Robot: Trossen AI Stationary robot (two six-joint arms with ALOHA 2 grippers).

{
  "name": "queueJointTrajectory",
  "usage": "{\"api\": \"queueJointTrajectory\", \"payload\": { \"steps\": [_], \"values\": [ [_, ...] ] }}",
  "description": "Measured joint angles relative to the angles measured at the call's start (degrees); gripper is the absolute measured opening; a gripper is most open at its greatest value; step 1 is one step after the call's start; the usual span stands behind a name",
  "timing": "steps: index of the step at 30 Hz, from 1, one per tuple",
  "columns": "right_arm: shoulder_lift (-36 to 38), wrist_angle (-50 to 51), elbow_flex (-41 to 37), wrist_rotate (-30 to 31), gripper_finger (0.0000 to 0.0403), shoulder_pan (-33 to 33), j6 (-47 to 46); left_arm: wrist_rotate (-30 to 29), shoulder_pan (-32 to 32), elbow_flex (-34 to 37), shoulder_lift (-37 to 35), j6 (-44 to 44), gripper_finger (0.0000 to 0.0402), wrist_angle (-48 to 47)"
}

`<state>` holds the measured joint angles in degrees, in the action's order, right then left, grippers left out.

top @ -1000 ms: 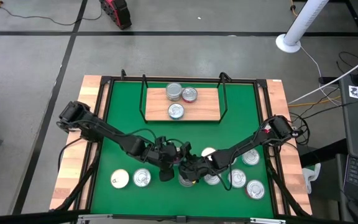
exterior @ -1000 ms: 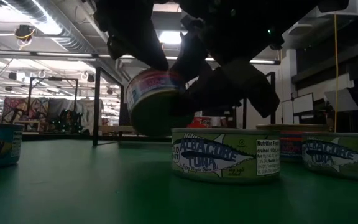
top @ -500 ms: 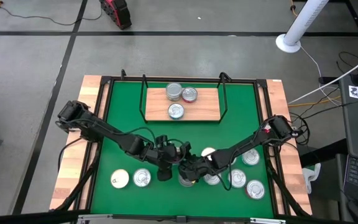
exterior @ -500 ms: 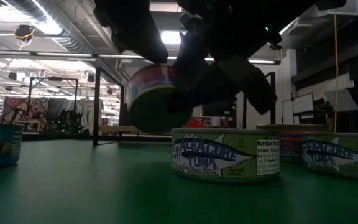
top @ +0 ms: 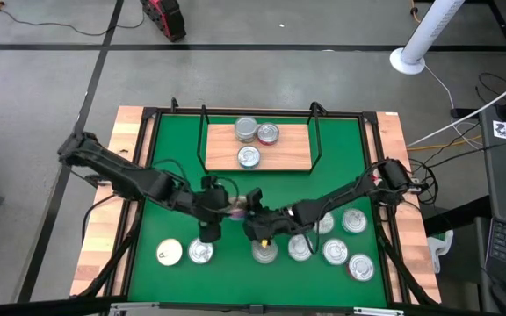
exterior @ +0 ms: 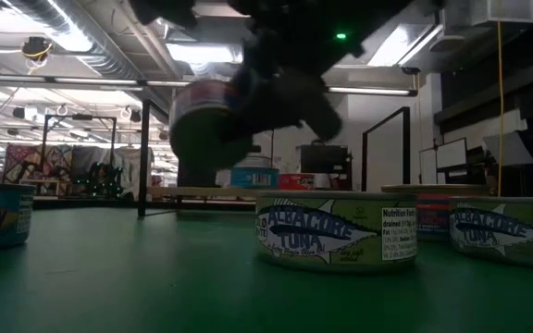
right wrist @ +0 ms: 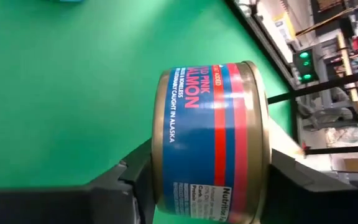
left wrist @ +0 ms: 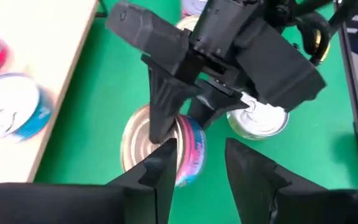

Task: Stack canned seafood by type on shelf
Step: Put the blue pink tuna can on the shelf

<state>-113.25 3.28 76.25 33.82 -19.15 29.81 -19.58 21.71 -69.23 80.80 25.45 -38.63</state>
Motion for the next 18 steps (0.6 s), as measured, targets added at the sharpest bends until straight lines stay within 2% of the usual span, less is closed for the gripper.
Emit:
{"api": "queueJointTrajectory", "payload": {
  "steps": [7,13,18],
  "values": [
    [0.0,-3.1,2.8,-4.3,0.0190,6.5,8.0,-0.4,0.0,0.0,-4.5,1.5,0.0131,-3.3],
    [0.0,-8.8,2.8,-9.8,0.0192,12.4,13.5,-0.6,0.0,0.0,-4.8,1.3,0.0131,-3.8],
    [-0.3,-10.3,2.8,-13.0,0.0192,17.0,14.2,-0.8,0.0,0.0,-4.8,1.2,0.0131,-4.7]
  ]
}}
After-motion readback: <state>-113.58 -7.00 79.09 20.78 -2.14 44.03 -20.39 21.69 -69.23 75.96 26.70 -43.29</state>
